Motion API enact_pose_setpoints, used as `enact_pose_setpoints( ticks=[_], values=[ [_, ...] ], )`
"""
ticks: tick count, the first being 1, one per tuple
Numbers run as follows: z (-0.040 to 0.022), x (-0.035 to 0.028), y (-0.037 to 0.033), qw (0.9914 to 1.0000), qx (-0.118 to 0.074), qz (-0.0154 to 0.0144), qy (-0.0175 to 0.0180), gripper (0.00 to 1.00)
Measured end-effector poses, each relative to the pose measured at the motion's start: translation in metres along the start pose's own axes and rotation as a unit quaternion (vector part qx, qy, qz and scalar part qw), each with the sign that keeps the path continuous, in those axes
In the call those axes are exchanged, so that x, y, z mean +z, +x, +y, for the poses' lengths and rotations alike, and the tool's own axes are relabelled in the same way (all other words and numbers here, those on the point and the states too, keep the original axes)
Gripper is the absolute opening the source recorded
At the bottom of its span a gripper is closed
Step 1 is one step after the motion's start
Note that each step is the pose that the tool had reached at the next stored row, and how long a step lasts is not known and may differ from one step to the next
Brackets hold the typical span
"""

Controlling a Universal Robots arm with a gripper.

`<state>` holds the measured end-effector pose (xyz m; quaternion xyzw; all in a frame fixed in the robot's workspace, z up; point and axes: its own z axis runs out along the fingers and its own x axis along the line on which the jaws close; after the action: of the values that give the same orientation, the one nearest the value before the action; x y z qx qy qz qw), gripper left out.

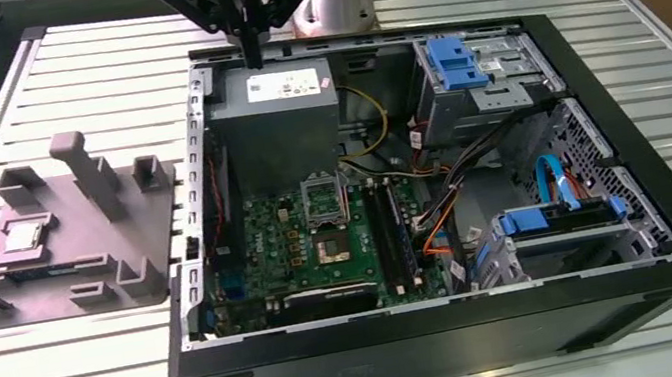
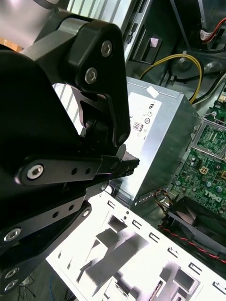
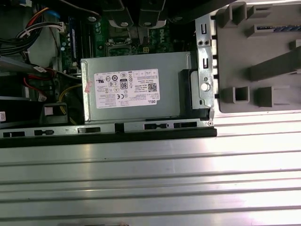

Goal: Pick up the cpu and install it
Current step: 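Reach for the cpu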

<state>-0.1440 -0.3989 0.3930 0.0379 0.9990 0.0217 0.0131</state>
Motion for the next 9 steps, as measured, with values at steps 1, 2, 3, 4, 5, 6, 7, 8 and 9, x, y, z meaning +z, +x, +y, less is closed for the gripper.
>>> enact_pose_setpoints(
  ticks=[1,2,3,4,5,6,7,8,9],
  values=[
    [0.0000,0.0000,0.0001,1.00000,0.000,0.0000,0.0000,0.11],
    [0.0000,0.0000,0.0002,1.00000,0.000,0.0000,0.0000,0.11],
    [0.0000,0.0000,0.0004,1.00000,0.000,0.0000,0.0000,0.11],
    [0.0000,0.0000,0.0006,1.00000,0.000,0.0000,0.0000,0.11],
    [-0.0001,0.0000,0.0009,1.00000,0.000,0.0000,0.0000,0.11],
    [-0.0001,0.0000,0.0012,1.00000,0.000,0.0000,0.0000,0.11],
    [-0.0001,0.0000,0.0015,1.00000,0.000,0.0000,0.0000,0.11],
    [-0.0001,-0.0001,0.0018,1.00000,0.000,0.0000,0.0000,0.11],
    [-0.0002,-0.0001,0.0020,1.00000,0.000,0.0000,0.0000,0.11]
  ],
)
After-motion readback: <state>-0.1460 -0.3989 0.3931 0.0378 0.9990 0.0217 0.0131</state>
